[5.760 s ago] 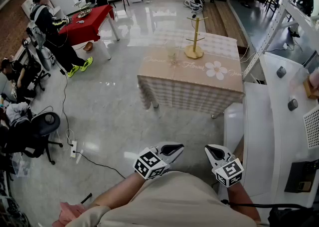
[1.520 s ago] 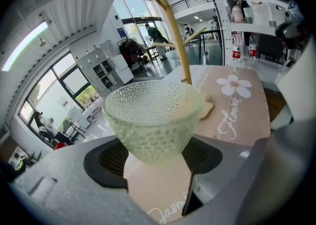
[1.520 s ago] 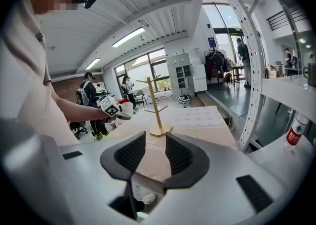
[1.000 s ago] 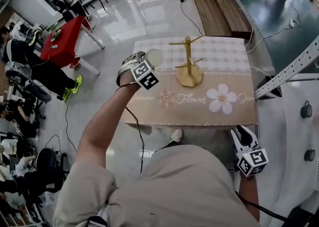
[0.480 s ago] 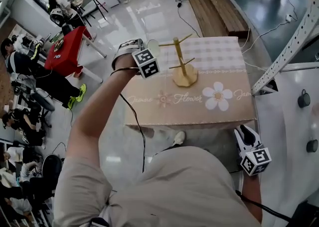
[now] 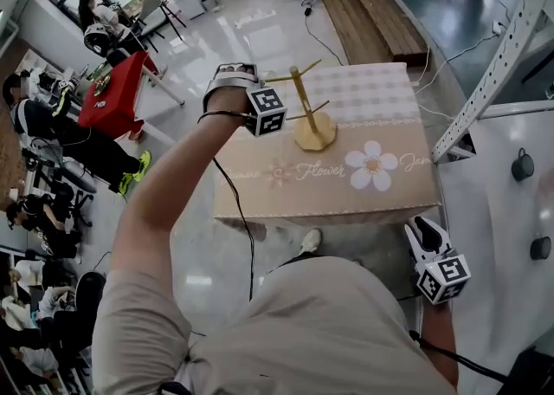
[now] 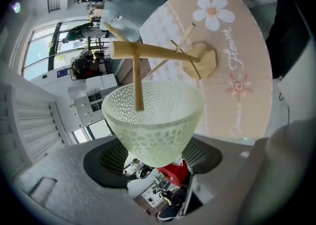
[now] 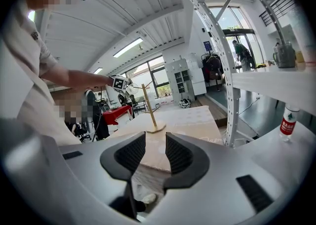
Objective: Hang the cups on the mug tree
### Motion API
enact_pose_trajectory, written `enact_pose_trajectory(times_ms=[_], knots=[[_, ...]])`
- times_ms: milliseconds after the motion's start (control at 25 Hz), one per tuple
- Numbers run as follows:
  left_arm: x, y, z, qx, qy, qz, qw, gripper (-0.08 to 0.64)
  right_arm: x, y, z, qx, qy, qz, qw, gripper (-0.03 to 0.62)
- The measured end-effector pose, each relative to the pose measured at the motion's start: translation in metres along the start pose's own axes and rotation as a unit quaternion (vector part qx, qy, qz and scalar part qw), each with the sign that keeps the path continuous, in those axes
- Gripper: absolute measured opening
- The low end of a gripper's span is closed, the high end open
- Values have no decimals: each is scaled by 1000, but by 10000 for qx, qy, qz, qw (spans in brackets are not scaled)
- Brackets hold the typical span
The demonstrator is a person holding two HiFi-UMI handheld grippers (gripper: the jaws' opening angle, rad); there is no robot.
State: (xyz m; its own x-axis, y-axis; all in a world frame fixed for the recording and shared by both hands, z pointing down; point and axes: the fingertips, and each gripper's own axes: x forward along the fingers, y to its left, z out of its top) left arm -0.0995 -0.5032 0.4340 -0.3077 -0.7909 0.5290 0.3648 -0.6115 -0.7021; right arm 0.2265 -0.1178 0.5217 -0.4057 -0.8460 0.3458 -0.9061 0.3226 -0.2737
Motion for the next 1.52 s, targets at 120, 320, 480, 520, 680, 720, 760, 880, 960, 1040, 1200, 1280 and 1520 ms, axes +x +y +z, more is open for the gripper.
enact_pose_trajectory(times_ms=[120,320,480,520,680,720,760,880,960,1040,1200,1280,1520], knots=[[-3,1,7,303,150,101,9994,339,-5,-2,0,-9,13,18,10000,133],[-5,0,22,768,372,304,9959,339,-10,-7,-5,2,19,48,10000,133],[-2,0,26,959,582,298,9932,339,-14,-12,-6,-5,22,26,10000,133],[-2,0,26,997,610,287,9927,339,-16,-13,-6,-2,22,21,10000,133],[-3,-1,29,1097,689,193,9914,339,-21,-16,-8,18,20,7,10000,133],[-4,-1,30,1106,693,172,9913,339,-22,-17,-8,20,17,6,10000,133],[-5,0,32,1116,694,164,9912,339,-23,-18,-8,21,13,3,10000,133],[-8,0,34,1135,710,142,9909,341,-25,-21,-6,20,-10,-14,10000,133],[-8,-1,35,1099,672,90,9916,341,-25,-23,-6,19,-22,-14,10000,133],[-8,-2,36,1067,611,61,9924,341,-24,-23,-5,8,-26,-1,10000,133],[-11,-5,36,1062,497,55,9931,341,-24,-24,-5,11,-17,1,10000,133],[-14,-8,37,1058,467,68,9933,341,-26,-25,-7,-5,-24,36,10000,133],[-19,-12,26,847,433,-13,9955,341,-20,-18,-4,-155,-7,136,9998,133]])
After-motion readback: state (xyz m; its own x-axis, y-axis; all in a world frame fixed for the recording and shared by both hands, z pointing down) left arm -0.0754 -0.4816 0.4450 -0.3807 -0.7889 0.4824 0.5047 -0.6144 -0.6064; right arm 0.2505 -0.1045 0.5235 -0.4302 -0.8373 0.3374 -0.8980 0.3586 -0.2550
